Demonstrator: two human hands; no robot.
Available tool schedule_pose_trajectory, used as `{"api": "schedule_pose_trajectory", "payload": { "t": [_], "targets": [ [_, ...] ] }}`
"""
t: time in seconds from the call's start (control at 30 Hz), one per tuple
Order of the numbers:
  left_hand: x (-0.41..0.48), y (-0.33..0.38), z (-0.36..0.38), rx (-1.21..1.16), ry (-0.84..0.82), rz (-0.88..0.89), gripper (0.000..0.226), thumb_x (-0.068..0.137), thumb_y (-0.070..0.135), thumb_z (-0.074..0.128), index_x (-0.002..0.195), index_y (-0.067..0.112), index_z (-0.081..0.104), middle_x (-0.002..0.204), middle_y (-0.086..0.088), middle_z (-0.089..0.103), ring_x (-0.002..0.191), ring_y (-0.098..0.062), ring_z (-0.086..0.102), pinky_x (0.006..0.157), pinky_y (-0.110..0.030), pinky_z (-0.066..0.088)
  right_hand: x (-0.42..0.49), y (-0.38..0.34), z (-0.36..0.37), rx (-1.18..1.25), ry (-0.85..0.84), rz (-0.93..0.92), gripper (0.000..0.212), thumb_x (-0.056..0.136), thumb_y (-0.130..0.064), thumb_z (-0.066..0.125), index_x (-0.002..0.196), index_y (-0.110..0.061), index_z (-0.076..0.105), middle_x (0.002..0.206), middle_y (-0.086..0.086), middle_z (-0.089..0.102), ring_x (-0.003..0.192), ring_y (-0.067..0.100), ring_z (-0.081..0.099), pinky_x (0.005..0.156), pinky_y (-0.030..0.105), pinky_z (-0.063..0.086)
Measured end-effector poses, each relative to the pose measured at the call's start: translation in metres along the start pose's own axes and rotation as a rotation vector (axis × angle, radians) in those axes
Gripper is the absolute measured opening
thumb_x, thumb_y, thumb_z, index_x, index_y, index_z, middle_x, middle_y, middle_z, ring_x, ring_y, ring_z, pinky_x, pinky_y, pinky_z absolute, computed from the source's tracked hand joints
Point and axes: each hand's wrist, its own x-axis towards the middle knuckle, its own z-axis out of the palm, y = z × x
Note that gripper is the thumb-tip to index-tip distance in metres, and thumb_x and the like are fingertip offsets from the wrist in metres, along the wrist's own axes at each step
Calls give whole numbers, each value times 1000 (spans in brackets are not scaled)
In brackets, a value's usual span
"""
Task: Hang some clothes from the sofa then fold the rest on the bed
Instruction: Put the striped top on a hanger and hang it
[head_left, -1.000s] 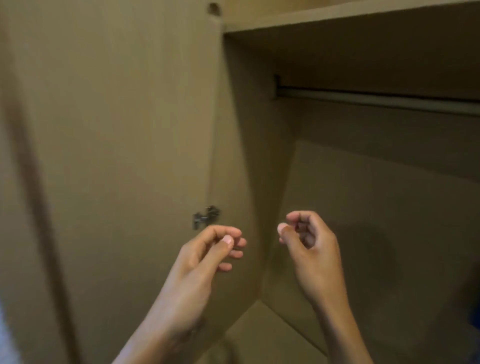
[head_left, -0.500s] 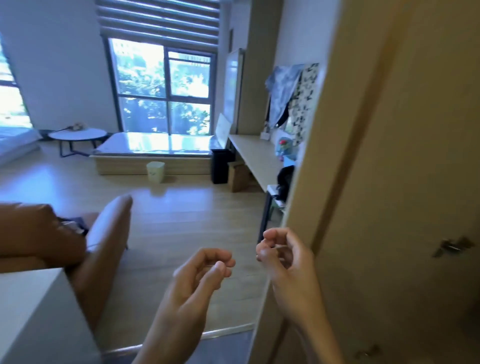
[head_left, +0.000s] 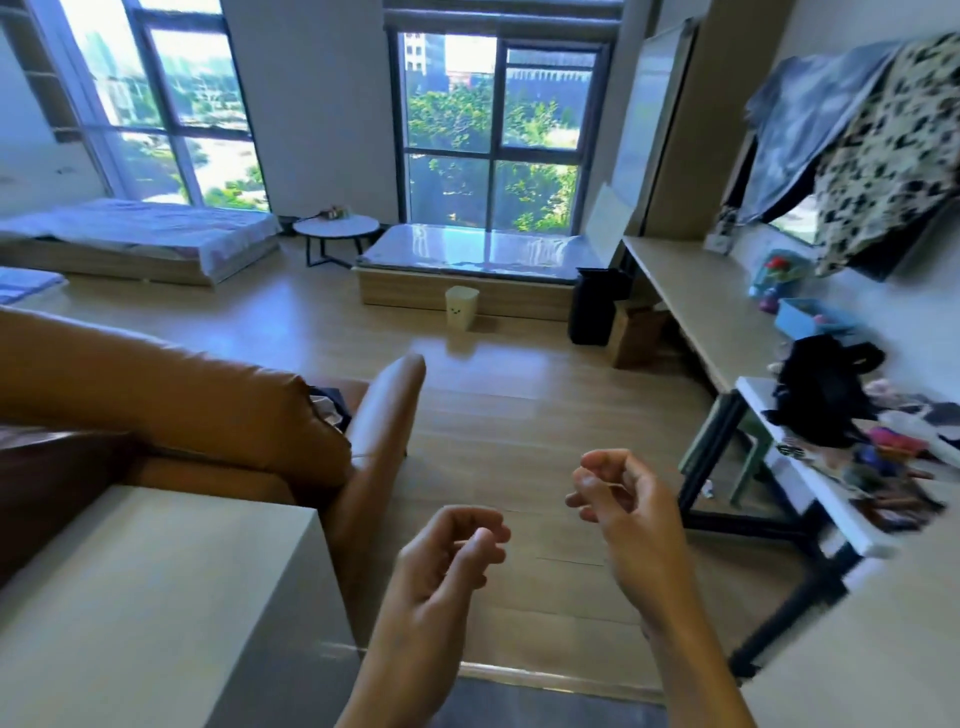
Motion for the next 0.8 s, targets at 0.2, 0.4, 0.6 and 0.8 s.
{"api": "schedule_pose_trajectory", "payload": {
  "t": [0.2, 0.4, 0.6, 0.8],
  "targets": [
    [122, -31, -7, -10, 101, -32, 54, 69, 59, 59, 98, 15, 70, 94, -4, 76, 88, -21, 73, 73, -29, 53, 127, 37, 65, -67, -79, 12, 6, 94, -28, 65, 100, -27, 64, 92, -5, 71, 84, 9, 69, 82, 34, 59],
    [245, -49, -7, -48, 183, -46, 57, 64, 58, 61, 97, 12, 71, 94, -8, 76, 87, -24, 73, 72, -31, 50, 254, 55, 103, -56, -154, -7, 7, 93, -30, 68, 99, -30, 63, 91, -6, 71, 85, 12, 70, 80, 38, 60],
    [370, -84, 2, -42, 196, -92, 59, 64, 57, 62, 98, 10, 70, 95, -10, 76, 84, -21, 72, 70, -28, 50, 365, 85, 134, -47, -184, 48, 9, 91, -24, 69, 95, -29, 64, 88, -3, 72, 80, 11, 71, 77, 34, 60],
    [531, -133, 11, -76, 227, -128, 62, 62, 59, 62, 98, 9, 70, 96, -9, 76, 84, -23, 72, 71, -32, 51, 505, 130, 165, -71, -176, 83, 10, 89, -19, 71, 94, -26, 66, 84, -2, 73, 77, 12, 71, 72, 31, 57]
  ]
}}
